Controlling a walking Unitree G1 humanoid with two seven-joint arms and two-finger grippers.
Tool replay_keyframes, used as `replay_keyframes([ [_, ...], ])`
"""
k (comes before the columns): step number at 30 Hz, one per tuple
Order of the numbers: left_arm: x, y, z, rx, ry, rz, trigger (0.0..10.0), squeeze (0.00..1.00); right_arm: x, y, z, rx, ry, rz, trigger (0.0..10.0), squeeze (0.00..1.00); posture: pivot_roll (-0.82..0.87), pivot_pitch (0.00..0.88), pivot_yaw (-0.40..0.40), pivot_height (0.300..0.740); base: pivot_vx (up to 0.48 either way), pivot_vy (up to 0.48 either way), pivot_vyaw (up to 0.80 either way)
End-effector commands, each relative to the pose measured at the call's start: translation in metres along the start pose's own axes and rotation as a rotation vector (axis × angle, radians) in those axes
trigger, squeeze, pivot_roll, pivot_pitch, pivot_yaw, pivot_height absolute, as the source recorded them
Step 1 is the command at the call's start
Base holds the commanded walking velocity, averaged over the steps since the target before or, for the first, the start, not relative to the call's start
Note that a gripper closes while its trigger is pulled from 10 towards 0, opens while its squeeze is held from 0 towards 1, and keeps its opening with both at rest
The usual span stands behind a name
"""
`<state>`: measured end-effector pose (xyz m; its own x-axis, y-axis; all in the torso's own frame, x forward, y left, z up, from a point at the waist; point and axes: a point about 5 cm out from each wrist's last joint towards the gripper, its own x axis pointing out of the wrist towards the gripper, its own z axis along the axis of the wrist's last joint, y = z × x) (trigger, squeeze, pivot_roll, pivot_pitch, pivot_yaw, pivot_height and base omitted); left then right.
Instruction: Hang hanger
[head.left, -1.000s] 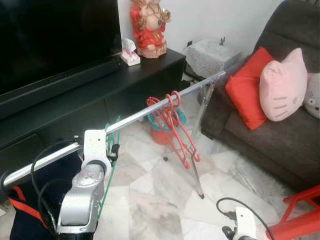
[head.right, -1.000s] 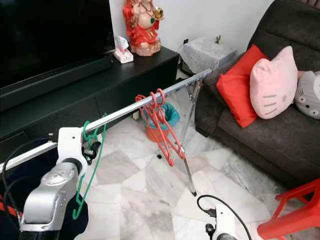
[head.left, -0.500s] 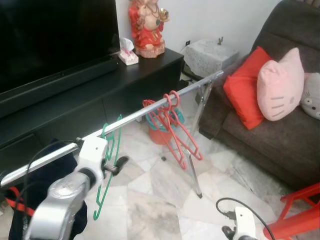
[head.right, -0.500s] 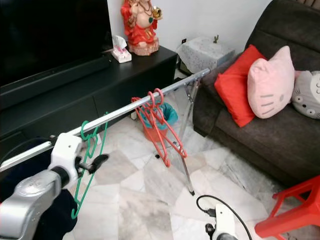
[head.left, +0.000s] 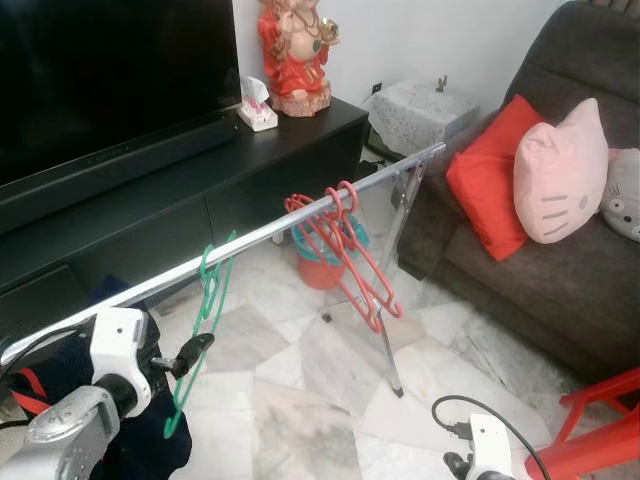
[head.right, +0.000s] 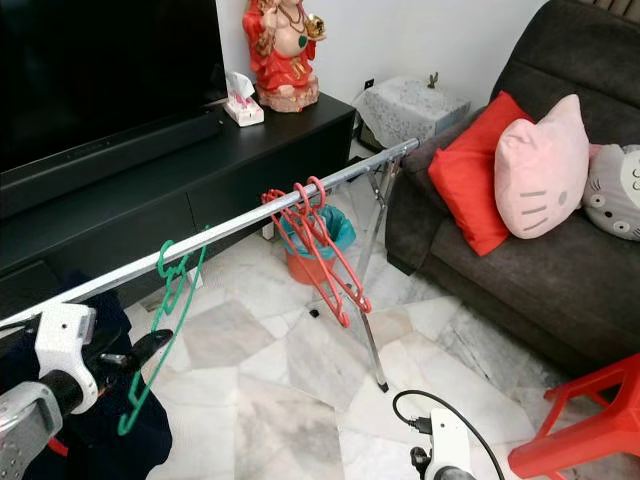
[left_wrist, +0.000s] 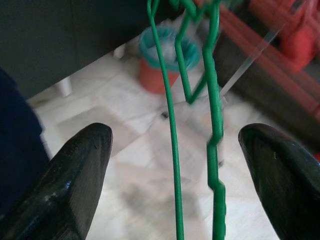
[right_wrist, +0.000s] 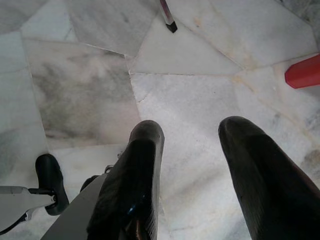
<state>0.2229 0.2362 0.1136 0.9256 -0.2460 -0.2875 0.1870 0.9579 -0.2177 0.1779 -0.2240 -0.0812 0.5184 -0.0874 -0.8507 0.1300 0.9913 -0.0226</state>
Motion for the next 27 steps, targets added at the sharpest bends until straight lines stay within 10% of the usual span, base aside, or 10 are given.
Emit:
replay_keyframes([
  [1,-0.004,-0.004,-0.001,-0.087,-0.027,-0.079,10.0,0.00,-0.001,-0.004,0.000,-0.004,0.003,-0.006,10.0,0.00,0.12,0.000,-0.086,0.740,0.000,0.000,0.00],
  [6,-0.011,-0.014,-0.006,-0.133,-0.036,-0.215,10.0,0.00,-0.001,-0.004,0.000,-0.006,0.003,-0.005,10.0,0.00,0.12,0.000,-0.086,0.740,0.000,0.000,0.00],
  [27,0.004,0.046,-0.065,-0.310,-0.078,0.348,10.0,0.00,0.000,-0.003,0.000,0.002,0.000,-0.004,10.0,0.00,0.11,0.000,-0.081,0.740,0.000,0.000,0.00],
])
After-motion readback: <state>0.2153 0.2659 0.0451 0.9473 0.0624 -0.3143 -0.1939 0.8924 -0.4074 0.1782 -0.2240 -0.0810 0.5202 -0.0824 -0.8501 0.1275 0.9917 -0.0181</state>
